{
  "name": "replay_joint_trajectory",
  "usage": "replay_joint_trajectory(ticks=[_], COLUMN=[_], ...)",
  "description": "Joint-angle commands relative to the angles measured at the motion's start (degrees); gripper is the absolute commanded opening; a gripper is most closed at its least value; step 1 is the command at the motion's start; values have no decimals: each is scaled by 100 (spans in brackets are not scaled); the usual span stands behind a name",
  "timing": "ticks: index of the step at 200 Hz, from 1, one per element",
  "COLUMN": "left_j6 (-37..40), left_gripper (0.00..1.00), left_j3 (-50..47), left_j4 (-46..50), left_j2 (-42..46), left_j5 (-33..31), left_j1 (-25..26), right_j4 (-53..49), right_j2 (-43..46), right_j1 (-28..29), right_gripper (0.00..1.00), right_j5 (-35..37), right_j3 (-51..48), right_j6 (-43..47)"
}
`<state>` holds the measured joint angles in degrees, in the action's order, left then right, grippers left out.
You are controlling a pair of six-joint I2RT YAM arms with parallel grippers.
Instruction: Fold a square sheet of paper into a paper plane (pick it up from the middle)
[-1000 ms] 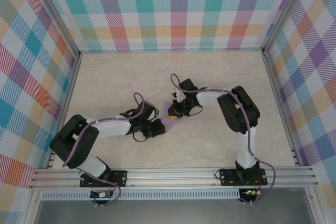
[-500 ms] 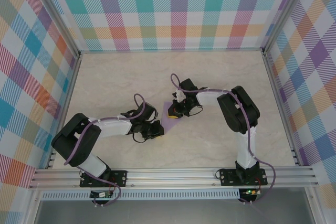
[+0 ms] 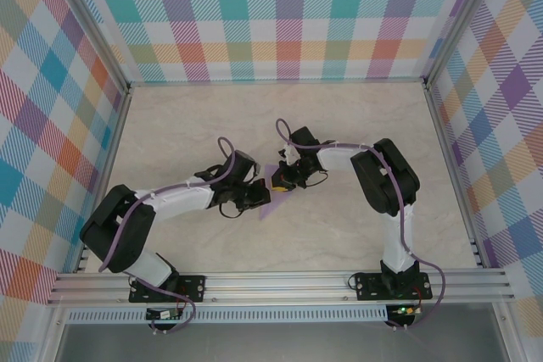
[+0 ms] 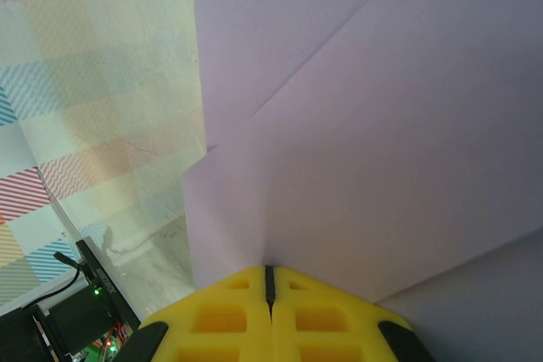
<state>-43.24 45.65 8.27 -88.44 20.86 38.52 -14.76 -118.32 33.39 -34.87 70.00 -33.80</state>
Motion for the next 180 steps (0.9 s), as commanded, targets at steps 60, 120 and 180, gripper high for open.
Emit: replay_joint_trajectory(ticks=[60,120,180], left_j6=[44,44,241], left_gripper=[0,0,0], left_j3=[-209,-917,-1232], left_j4=[259,383,947], left_j2=[-692,-412,242], left_j5=[-82,-84,128], left_j1=[94,111,147], right_j4=[-471,-518,-556], right_j2=[-539,-590,-605], right_j1=[23,19,22], right_gripper=[0,0,0], right_j5=[802,939,985], right_j3=[-152,-153,-149], right_j6=[84,75,74])
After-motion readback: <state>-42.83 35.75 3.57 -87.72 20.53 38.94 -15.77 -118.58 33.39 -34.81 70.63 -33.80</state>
